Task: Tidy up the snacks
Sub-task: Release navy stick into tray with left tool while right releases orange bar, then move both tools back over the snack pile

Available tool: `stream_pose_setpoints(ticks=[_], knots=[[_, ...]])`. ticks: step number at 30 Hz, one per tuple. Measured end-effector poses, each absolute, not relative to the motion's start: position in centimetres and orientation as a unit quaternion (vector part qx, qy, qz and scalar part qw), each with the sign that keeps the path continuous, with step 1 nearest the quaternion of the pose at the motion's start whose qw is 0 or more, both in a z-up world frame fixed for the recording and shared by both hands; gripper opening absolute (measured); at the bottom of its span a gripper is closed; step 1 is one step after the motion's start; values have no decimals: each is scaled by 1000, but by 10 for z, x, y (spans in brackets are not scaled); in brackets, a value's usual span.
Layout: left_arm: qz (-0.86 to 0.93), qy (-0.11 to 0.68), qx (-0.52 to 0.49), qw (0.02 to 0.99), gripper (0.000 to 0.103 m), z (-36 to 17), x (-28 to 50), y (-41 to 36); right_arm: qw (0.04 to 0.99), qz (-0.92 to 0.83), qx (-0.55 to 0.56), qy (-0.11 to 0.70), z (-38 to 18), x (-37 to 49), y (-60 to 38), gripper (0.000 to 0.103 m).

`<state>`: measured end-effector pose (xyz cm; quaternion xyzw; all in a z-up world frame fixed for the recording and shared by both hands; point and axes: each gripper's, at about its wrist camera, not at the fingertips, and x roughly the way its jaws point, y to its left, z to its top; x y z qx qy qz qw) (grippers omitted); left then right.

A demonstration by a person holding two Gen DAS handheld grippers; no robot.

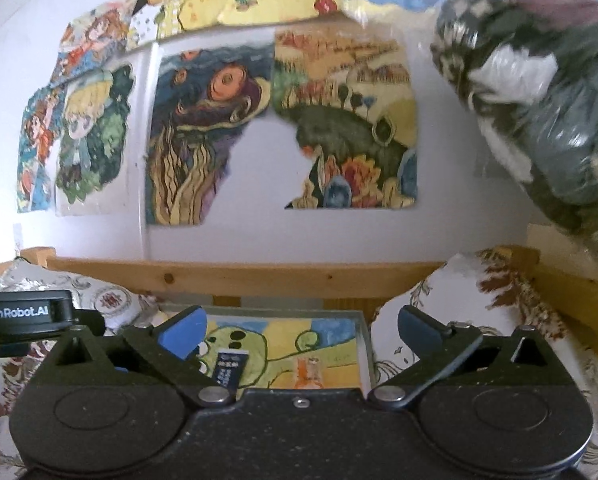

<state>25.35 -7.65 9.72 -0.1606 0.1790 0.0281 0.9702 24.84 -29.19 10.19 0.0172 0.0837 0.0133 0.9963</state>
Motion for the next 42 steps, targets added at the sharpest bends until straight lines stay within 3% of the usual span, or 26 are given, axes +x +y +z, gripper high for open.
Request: stream_pose_setpoints(ticks=[24, 42], knots=[[65, 148, -138, 977, 103, 86, 131, -36, 998, 4, -2, 64, 90, 114, -266, 102], [94, 214, -115, 965, 103, 29, 80, 1, 988, 19, -5, 155, 48, 63, -247, 102]])
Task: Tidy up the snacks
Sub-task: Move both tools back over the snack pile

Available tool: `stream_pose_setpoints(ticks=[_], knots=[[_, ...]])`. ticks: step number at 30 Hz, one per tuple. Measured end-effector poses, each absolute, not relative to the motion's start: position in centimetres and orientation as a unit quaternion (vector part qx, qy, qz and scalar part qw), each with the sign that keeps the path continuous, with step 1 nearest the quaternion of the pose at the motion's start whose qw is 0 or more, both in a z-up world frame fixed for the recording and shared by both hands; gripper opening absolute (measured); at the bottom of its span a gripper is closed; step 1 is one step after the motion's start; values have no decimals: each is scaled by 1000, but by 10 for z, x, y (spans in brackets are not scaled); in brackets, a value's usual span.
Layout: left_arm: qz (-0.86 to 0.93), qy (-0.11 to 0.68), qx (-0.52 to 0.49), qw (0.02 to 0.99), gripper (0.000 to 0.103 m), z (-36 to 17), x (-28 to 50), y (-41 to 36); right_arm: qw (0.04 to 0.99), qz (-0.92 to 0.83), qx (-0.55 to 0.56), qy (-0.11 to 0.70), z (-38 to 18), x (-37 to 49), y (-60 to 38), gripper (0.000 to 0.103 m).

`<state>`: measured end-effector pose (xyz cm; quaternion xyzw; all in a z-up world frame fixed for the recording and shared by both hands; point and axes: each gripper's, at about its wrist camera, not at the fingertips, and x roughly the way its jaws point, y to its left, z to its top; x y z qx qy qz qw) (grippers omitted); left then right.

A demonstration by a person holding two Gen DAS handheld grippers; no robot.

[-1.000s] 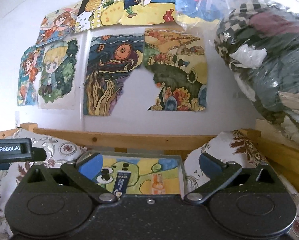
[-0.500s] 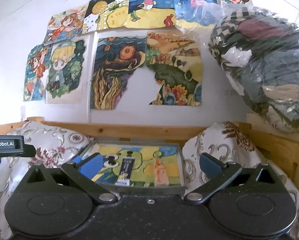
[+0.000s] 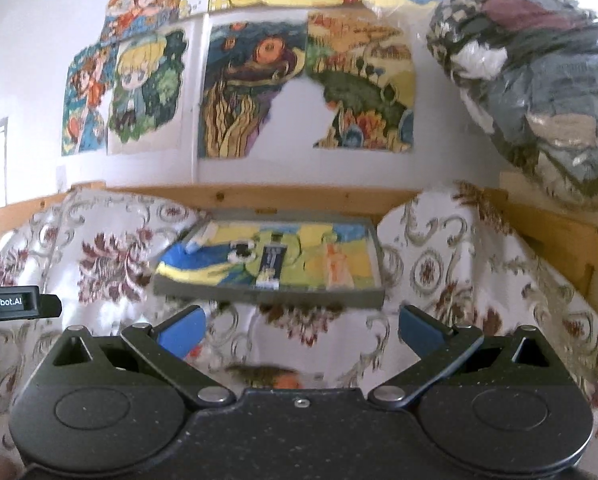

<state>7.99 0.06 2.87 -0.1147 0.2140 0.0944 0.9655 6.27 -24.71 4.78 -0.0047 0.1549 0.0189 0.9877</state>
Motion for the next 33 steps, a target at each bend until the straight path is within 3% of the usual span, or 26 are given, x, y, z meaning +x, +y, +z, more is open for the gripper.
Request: stream_pose_setpoints(ticks=[33], knots=[[72, 316, -78, 943, 103, -16, 68, -14, 949, 46, 1, 311, 0, 69, -221, 102]])
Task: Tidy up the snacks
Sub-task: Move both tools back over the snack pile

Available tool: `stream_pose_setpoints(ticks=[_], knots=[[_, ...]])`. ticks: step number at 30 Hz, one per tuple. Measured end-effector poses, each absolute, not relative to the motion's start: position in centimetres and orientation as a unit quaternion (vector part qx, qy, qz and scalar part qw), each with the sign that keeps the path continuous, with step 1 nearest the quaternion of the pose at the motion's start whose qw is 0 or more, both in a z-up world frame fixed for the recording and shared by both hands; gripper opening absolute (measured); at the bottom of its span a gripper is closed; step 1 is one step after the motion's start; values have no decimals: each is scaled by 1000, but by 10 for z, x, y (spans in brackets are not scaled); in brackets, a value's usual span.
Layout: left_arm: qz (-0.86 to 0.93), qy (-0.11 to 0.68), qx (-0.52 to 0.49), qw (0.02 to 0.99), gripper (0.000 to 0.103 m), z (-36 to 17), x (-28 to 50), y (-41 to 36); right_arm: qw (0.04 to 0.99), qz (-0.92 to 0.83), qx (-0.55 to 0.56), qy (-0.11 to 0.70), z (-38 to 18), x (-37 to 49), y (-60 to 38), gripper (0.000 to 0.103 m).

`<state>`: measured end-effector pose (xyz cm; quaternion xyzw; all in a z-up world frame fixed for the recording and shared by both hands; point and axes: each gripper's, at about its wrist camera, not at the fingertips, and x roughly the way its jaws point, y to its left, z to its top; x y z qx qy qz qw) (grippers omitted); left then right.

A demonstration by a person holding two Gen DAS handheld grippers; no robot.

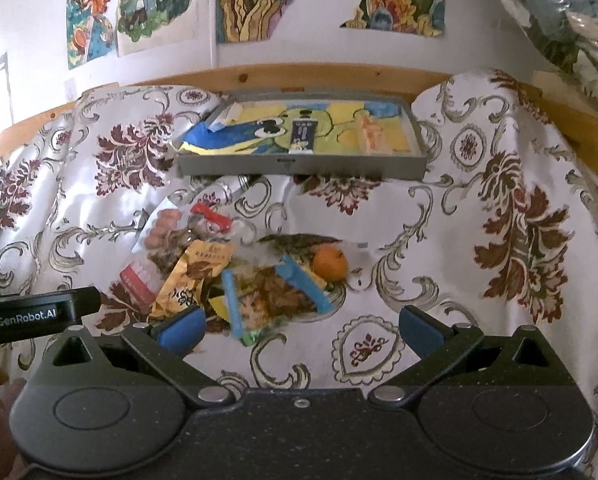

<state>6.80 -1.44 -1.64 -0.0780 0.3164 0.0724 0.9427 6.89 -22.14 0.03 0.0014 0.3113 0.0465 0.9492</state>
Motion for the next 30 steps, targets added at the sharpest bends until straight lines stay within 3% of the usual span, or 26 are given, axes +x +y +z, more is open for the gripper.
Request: stream_pose_setpoints(ticks=[30], knots=[[33, 342, -42, 938, 103, -29, 97, -28, 938, 43, -19, 343, -4, 99, -227, 102]])
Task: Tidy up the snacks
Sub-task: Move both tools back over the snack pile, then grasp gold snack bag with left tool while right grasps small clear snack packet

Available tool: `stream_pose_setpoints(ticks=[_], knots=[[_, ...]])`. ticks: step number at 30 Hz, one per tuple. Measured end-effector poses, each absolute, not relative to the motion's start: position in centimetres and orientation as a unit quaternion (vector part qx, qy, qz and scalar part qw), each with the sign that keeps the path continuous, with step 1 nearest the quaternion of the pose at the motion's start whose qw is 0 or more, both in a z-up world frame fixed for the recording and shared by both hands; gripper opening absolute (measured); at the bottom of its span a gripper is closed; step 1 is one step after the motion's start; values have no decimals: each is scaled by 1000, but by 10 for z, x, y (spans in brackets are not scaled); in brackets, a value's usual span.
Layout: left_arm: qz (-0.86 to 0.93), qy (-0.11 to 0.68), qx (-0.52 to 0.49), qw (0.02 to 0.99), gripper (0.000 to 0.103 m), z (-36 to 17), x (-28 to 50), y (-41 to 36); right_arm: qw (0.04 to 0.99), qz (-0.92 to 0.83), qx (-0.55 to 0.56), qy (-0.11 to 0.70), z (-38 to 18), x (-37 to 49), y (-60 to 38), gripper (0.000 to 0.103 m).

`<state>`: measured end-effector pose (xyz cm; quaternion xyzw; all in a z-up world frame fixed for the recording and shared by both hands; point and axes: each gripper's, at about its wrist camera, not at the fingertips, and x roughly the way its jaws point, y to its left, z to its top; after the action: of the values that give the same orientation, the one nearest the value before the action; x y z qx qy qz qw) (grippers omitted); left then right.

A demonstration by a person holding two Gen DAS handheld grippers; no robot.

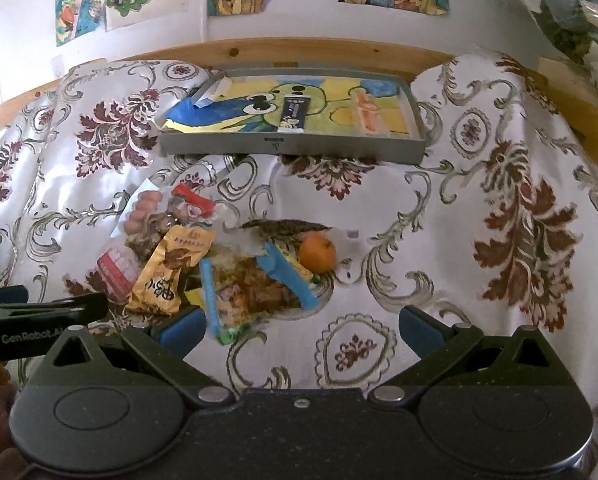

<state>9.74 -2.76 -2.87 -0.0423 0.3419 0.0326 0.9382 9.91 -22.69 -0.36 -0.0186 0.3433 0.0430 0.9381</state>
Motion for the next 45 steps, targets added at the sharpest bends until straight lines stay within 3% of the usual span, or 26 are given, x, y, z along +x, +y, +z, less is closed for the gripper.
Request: stream_pose_setpoints(ticks=[13, 28, 35, 45], knots=[[-11, 344, -41, 938, 103, -29, 137, -17, 932, 135, -75, 329, -14, 142, -231, 102], [-97, 382, -68, 917, 102, -37, 171, -22, 901, 208, -85, 370, -53, 180, -216, 102], [-117, 395, -61, 909, 89, -42, 178, -32, 899, 205, -74, 381, -58, 188, -216, 91], [-128, 429, -72, 892, 81, -57, 192, -37, 886, 196, -87, 410, -56, 191, -217, 89]])
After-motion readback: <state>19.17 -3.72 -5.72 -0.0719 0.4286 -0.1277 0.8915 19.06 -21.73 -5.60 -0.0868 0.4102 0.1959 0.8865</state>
